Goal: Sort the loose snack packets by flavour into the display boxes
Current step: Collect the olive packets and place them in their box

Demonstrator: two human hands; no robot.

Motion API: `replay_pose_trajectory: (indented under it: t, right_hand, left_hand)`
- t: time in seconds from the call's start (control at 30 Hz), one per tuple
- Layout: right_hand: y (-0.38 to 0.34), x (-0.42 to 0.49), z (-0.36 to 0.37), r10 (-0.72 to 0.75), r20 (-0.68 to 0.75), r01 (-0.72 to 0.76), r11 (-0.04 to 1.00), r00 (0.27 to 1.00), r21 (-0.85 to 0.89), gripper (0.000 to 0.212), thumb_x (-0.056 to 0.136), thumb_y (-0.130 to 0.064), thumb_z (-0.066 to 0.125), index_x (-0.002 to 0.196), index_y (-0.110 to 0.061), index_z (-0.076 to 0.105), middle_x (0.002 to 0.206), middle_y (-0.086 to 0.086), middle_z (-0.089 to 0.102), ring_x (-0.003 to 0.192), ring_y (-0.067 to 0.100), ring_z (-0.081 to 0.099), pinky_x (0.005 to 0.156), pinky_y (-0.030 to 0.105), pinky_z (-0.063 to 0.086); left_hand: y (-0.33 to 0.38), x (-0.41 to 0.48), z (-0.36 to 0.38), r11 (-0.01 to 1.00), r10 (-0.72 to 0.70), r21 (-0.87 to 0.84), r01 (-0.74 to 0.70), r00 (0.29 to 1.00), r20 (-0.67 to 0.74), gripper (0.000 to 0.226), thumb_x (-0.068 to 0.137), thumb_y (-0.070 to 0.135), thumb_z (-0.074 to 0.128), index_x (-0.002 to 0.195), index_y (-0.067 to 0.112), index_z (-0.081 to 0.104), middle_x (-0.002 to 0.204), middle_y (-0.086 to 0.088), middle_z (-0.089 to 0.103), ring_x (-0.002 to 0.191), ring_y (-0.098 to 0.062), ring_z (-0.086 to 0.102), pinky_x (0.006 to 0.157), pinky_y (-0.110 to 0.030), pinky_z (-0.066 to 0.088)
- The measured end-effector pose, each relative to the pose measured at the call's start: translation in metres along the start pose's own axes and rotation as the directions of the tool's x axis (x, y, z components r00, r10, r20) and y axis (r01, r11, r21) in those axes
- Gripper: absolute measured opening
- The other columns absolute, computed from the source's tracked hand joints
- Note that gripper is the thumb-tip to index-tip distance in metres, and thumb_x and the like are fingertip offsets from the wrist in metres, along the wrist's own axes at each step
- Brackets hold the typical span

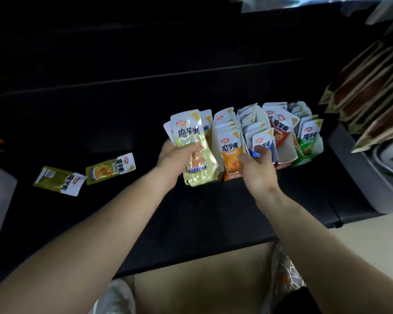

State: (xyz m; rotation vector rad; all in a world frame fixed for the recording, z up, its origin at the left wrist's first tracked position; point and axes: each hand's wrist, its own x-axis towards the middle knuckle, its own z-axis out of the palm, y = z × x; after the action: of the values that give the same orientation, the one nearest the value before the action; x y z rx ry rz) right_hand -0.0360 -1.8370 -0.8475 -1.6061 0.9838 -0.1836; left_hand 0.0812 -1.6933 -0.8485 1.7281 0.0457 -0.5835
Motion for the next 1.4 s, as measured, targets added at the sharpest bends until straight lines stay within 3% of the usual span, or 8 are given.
replay_pose_trajectory:
  t: [0.23,0.4,0.57,0.7,0.87,1.0,1.23,1.4]
  right_hand:
    - [0.027,0.018,0.020,-0.144,0.188,0.166,0.981,0.972,-0.105,0.033,0.097,-0.018,0.057,0.129,-0.027,0.060,0.106,-0.015,0.060,0.094,0.007,0.061,0.085,0.021,0.047]
    - [0.039,0.020,0.028,-0.178,0.216,0.209,0.969,0.960,-0.130,0.043,0.099,-0.013,0.052,0.137,-0.032,0.055,0.100,-0.024,0.063,0.075,-0.014,0.058,0.068,0.002,0.043]
    - [0.048,0.019,0.027,-0.181,0.286,0.236,0.956,0.941,-0.174,0.053,0.098,-0.015,0.055,0.146,-0.035,0.047,0.136,-0.010,0.058,0.119,0.008,0.055,0.105,0.027,0.045]
    - [0.049,0.021,0.029,-0.203,0.359,0.288,0.936,0.911,-0.201,0.062,0.098,-0.010,0.053,0.151,-0.039,0.038,0.143,-0.009,0.051,0.130,0.011,0.047,0.110,0.031,0.042]
    - [0.052,0.027,0.035,-0.174,0.376,0.289,0.918,0.910,-0.273,0.063,0.098,-0.016,0.056,0.154,-0.033,0.033,0.152,-0.007,0.042,0.138,0.016,0.040,0.115,0.037,0.037]
    - [0.051,0.026,0.039,-0.159,0.390,0.296,0.898,0.907,-0.325,0.063,0.098,-0.023,0.057,0.154,-0.036,0.032,0.153,-0.008,0.038,0.138,0.020,0.041,0.113,0.044,0.039]
    - [0.029,0.007,0.058,-0.309,0.196,0.365,0.828,0.930,-0.426,0.037,0.092,-0.015,0.055,0.127,-0.026,0.058,0.126,-0.004,0.054,0.109,0.022,0.058,0.092,0.041,0.052]
    - [0.016,-0.021,0.124,-0.318,0.432,0.489,0.786,0.844,-0.378,0.029,0.092,-0.019,0.054,0.118,-0.028,0.064,0.115,-0.007,0.061,0.104,0.015,0.062,0.092,0.036,0.052]
  left_hand:
    - [0.002,0.054,0.035,0.962,0.188,0.215,-0.170,0.980,-0.065,0.043,0.079,0.021,0.078,0.118,0.023,0.060,0.104,0.007,0.072,0.095,-0.012,0.070,0.087,-0.037,0.058]
    - [-0.010,0.064,0.048,0.893,0.283,0.372,-0.254,0.959,-0.026,0.048,0.074,0.028,0.075,0.116,0.031,0.051,0.106,0.013,0.068,0.102,-0.013,0.067,0.091,-0.044,0.057]
    - [-0.023,0.066,0.052,0.831,0.321,0.474,-0.290,0.947,0.016,0.050,0.074,0.030,0.076,0.112,0.035,0.043,0.096,0.021,0.062,0.107,-0.016,0.065,0.103,-0.050,0.047]
    - [-0.030,0.065,0.046,0.728,0.366,0.617,-0.300,0.931,0.021,0.057,0.079,0.027,0.080,0.125,0.021,0.047,0.108,0.010,0.065,0.108,-0.023,0.065,0.103,-0.049,0.046]
    - [-0.028,0.059,0.037,0.676,0.455,0.627,-0.386,0.889,0.056,0.073,0.082,0.018,0.078,0.143,0.026,0.038,0.134,0.003,0.056,0.124,-0.018,0.054,0.104,-0.044,0.048]
    - [-0.023,0.063,0.019,0.453,0.622,0.768,-0.453,0.778,0.091,0.072,0.084,0.019,0.076,0.147,0.022,0.040,0.147,0.001,0.043,0.132,-0.020,0.035,0.107,-0.032,0.041]
    - [-0.037,0.056,-0.034,0.710,0.481,0.606,-0.358,0.876,-0.045,0.061,0.085,0.032,0.076,0.140,0.029,0.049,0.139,0.010,0.048,0.124,-0.012,0.048,0.100,-0.032,0.045]
    - [-0.088,0.032,-0.124,0.777,0.324,0.609,-0.160,0.931,-0.168,0.043,0.089,0.027,0.073,0.129,0.025,0.059,0.126,0.008,0.054,0.113,-0.009,0.057,0.091,-0.026,0.048]
